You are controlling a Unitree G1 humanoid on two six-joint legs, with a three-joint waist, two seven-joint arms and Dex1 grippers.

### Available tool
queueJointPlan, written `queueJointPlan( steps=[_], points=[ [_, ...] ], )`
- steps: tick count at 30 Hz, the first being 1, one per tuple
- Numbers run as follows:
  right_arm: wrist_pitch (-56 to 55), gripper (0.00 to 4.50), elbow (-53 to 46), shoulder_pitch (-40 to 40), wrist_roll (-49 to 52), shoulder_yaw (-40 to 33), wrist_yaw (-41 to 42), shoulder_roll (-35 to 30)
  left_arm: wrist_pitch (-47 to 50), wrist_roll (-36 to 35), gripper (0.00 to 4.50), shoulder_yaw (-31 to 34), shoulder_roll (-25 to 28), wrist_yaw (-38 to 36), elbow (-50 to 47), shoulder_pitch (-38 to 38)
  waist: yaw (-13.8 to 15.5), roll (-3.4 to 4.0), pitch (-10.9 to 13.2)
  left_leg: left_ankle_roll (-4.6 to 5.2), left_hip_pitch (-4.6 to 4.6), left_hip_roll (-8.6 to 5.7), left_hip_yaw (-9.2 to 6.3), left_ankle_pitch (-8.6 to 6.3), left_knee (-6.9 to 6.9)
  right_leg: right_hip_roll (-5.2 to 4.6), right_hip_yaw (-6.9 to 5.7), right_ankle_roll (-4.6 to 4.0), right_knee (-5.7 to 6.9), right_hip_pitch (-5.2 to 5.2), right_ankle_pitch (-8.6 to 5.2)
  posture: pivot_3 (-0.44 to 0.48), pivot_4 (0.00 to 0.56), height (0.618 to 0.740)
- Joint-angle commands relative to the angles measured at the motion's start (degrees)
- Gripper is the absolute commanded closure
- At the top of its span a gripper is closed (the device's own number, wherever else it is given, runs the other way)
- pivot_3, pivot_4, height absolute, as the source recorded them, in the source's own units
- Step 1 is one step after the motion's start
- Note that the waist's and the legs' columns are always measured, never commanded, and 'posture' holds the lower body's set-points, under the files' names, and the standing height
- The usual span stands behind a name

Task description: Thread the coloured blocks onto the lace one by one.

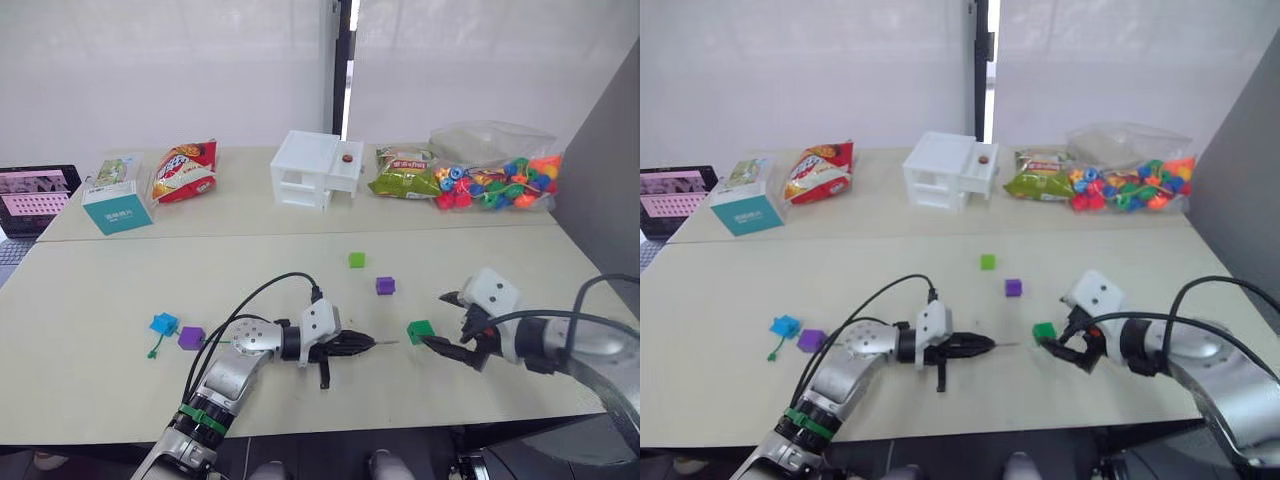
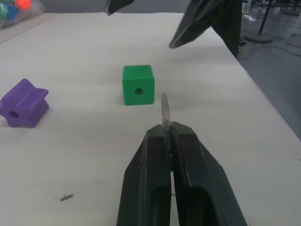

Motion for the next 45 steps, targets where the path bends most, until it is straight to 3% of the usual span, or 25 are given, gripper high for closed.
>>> queueJointPlan(
  steps=[1, 8, 18, 28, 36, 45],
  points=[
    [-7.9, 0.05, 5.2, -4.5, -3.8, 6.3, 11.4, -5.5, 0.4, -0.1, 4.5, 0.6, 0.4, 1.1, -2.7, 0.4, 0.0, 0.0, 0.0, 0.0, 0.0, 0.0, 0.0, 0.0, 0.0, 0.0, -0.01, 0.0, -0.03, 0.0, 0.0, 0.0, 0.15, 0.74],
    [-24.4, 0.05, 17.3, -14.4, -12.6, 17.3, 25.3, -6.4, 0.5, 0.4, 4.5, 0.4, 0.8, 2.3, -3.5, 0.9, 0.1, -0.01, 0.0, 0.0, -0.04, 0.02, 0.01, 0.0, -0.01, 0.0, -0.02, 0.02, -0.15, -0.02, 0.02, 0.0, 0.15, 0.74],
    [-35.0, 0.05, 32.5, -24.9, -22.7, 23.8, 28.7, 1.6, 1.7, 1.0, 4.5, 0.8, 1.4, 5.7, -6.7, 3.8, 0.3, 0.0, 0.0, -0.06, -0.04, 0.03, 0.02, 0.03, -0.02, -0.01, 0.0, 0.0, -0.12, -0.11, 0.04, 0.0, 0.15, 0.74],
    [-31.7, 3.23, 32.4, -24.0, -21.3, 22.3, 33.0, 3.0, 1.7, 1.4, 4.5, 0.8, 1.8, 6.0, -6.9, 3.5, 0.2, 0.01, 0.0, -0.07, -0.04, 0.02, 0.02, 0.03, -0.01, -0.02, -0.01, 0.0, -0.11, -0.1, 0.06, 0.0, 0.15, 0.74],
    [-15.9, 3.31, 19.9, -19.6, -17.4, 19.7, 29.7, 4.6, 1.1, 1.3, 4.5, 0.4, 1.4, 5.1, -5.8, 1.9, 0.3, 0.01, 0.0, -0.06, -0.05, 0.02, 0.0, 0.02, -0.01, -0.03, -0.01, -0.01, -0.09, -0.11, 0.06, 0.0, 0.15, 0.74],
    [-12.3, 3.31, 15.0, -16.0, -18.4, 20.7, 26.0, 5.8, 0.5, 2.1, 4.5, -2.2, 1.5, 0.8, -3.0, -0.7, 0.5, 0.01, 0.0, -0.06, -0.05, 0.0, 0.0, 0.02, 0.01, -0.02, -0.02, 0.0, -0.09, -0.09, 0.07, 0.0, 0.15, 0.74]
  ],
)
